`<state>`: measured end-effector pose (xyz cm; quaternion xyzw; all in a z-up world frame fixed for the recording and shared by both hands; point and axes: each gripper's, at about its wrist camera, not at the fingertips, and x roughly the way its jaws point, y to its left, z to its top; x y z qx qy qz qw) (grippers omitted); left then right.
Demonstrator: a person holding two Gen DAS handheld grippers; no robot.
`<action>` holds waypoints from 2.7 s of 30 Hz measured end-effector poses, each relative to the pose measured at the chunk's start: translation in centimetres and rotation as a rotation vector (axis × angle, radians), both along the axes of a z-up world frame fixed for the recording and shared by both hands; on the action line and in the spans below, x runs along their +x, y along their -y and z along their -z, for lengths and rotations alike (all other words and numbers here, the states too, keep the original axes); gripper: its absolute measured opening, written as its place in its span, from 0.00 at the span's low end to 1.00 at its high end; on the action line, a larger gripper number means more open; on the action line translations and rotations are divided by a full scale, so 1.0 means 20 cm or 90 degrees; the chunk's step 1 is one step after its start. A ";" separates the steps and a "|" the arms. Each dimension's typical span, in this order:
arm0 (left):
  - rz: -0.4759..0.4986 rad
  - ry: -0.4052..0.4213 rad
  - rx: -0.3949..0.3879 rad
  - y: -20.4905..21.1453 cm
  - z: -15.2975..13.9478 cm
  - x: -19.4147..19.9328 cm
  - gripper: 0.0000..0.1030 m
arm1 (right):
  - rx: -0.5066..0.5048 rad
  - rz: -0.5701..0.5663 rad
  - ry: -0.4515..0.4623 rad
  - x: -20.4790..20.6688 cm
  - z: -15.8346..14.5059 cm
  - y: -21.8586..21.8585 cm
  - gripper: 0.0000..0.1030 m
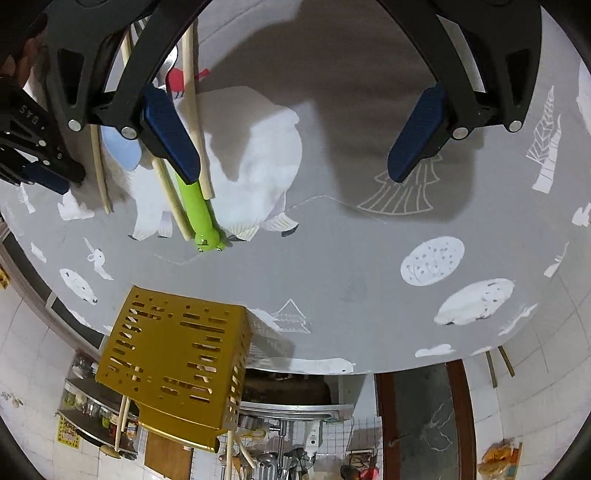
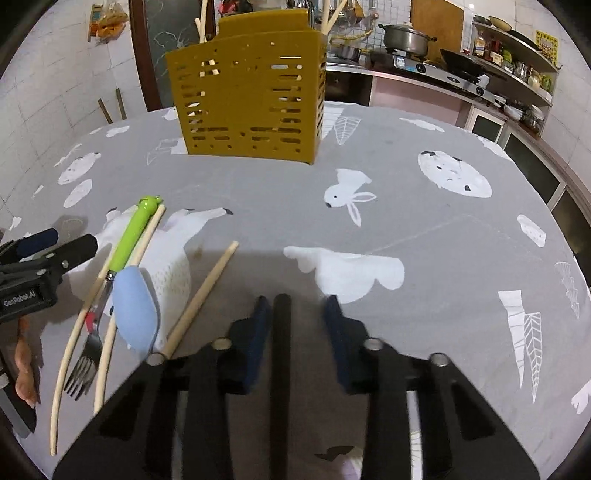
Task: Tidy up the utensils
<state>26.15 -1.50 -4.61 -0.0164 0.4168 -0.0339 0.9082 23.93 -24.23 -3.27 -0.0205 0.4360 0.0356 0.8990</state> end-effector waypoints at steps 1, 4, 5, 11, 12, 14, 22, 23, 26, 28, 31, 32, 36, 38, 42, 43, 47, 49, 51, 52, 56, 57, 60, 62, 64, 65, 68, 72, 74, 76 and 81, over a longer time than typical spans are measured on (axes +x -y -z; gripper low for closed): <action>0.002 -0.001 -0.002 0.00 0.00 0.00 0.95 | 0.001 -0.001 -0.001 0.00 0.00 0.00 0.20; 0.018 -0.004 -0.003 0.03 0.01 -0.01 0.95 | 0.003 0.000 0.000 0.01 0.00 0.00 0.10; 0.022 -0.006 -0.001 0.03 0.01 -0.01 0.95 | 0.006 0.001 -0.001 0.01 0.00 0.01 0.10; 0.047 -0.026 0.014 0.08 0.04 -0.01 0.86 | 0.016 0.011 -0.001 0.03 0.00 0.07 0.10; 0.046 -0.027 0.015 0.08 0.05 -0.01 0.86 | 0.021 0.010 -0.002 0.03 0.00 0.08 0.10; 0.042 -0.032 0.013 0.08 0.05 0.00 0.86 | 0.022 0.010 -0.002 0.03 0.00 0.09 0.10; 0.041 -0.030 0.017 0.08 0.06 -0.01 0.86 | 0.033 0.016 -0.002 0.02 0.00 0.09 0.10; 0.041 -0.030 0.014 0.07 0.06 -0.01 0.85 | 0.033 0.016 -0.003 0.02 0.00 0.10 0.10; 0.039 -0.031 0.017 0.07 0.05 -0.01 0.85 | 0.037 0.023 -0.005 0.02 -0.01 0.11 0.10; 0.043 -0.032 0.025 0.09 0.06 -0.01 0.84 | 0.038 0.026 -0.007 0.02 0.00 0.11 0.10; 0.040 -0.038 0.043 0.12 0.07 0.02 0.80 | 0.032 0.031 -0.012 0.03 -0.01 0.10 0.10; 0.037 -0.039 0.044 0.13 0.07 0.03 0.79 | 0.033 0.032 -0.013 0.04 -0.01 0.10 0.10; 0.028 -0.047 0.037 0.15 0.05 0.09 0.66 | 0.039 0.038 -0.022 0.06 -0.01 0.10 0.10; 0.027 -0.054 0.033 0.17 0.05 0.11 0.57 | 0.043 0.039 -0.027 0.06 -0.01 0.11 0.10; 0.039 -0.059 0.036 0.22 0.04 0.11 0.41 | 0.045 0.040 -0.033 0.06 -0.01 0.11 0.10; 0.041 -0.058 0.042 0.23 0.04 0.10 0.40 | 0.045 0.042 -0.035 0.07 -0.01 0.11 0.10; 0.058 -0.068 0.039 0.24 0.03 0.10 0.26 | 0.029 0.049 -0.049 0.08 -0.01 0.09 0.10; 0.062 -0.074 0.034 0.24 0.03 0.10 0.19 | 0.027 0.051 -0.057 0.08 -0.02 0.08 0.10; 0.063 -0.077 0.033 0.24 0.03 0.10 0.16 | 0.022 0.052 -0.062 0.08 -0.02 0.07 0.10; 0.063 -0.078 0.032 0.25 0.03 0.10 0.15 | 0.022 0.053 -0.063 0.08 -0.02 0.07 0.10; 0.066 -0.080 0.023 0.25 0.03 0.10 0.09 | 0.046 0.062 -0.053 0.09 -0.01 0.10 0.10; 0.066 -0.079 0.022 0.25 0.03 0.10 0.07 | 0.051 0.063 -0.051 0.09 -0.01 0.10 0.10; 0.064 -0.076 0.006 0.23 0.03 0.10 0.06 | 0.072 0.070 -0.043 0.09 -0.02 0.12 0.10; 0.061 -0.072 -0.005 0.22 0.03 0.10 0.06 | 0.077 0.072 -0.025 0.07 -0.03 0.12 0.10; 0.058 -0.066 -0.015 0.21 0.01 0.09 0.06 | 0.086 0.072 -0.008 0.05 -0.05 0.12 0.10; 0.058 -0.061 -0.016 0.21 0.00 0.08 0.05 | 0.099 0.066 0.010 0.03 -0.07 0.13 0.10; 0.057 -0.025 -0.009 0.20 -0.06 0.04 0.05 | 0.097 0.067 0.049 -0.01 -0.12 0.13 0.10; 0.055 0.027 -0.006 0.19 -0.17 -0.02 0.05 | 0.125 0.066 0.086 -0.05 -0.18 0.15 0.10; 0.054 0.048 -0.006 0.17 -0.22 -0.05 0.05 | 0.149 0.061 0.096 -0.06 -0.20 0.16 0.10; 0.051 0.064 -0.008 0.15 -0.26 -0.07 0.05 | 0.153 0.057 0.100 -0.07 -0.21 0.16 0.10; 0.041 0.083 -0.012 0.11 -0.32 -0.11 0.05 | 0.162 0.058 0.102 -0.10 -0.21 0.17 0.10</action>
